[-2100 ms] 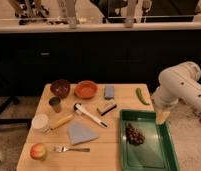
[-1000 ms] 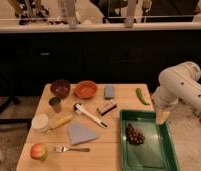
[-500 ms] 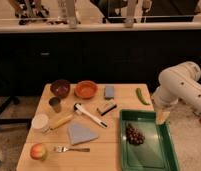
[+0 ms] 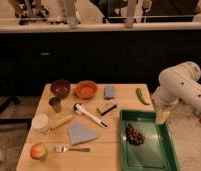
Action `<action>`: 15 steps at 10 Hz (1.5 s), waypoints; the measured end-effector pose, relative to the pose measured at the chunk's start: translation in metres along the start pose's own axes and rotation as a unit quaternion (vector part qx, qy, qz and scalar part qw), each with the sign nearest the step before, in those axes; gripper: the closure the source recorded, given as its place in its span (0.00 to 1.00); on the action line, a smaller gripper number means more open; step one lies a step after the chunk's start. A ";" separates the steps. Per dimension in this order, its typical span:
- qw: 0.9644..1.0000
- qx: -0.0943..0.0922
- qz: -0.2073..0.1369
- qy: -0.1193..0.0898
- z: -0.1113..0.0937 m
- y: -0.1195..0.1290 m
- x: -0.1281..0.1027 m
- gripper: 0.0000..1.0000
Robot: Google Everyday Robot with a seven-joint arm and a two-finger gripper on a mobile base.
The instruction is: Place eraser in red bowl
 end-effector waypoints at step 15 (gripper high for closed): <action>0.985 -0.024 -0.153 -0.075 0.025 -0.023 -0.112 0.20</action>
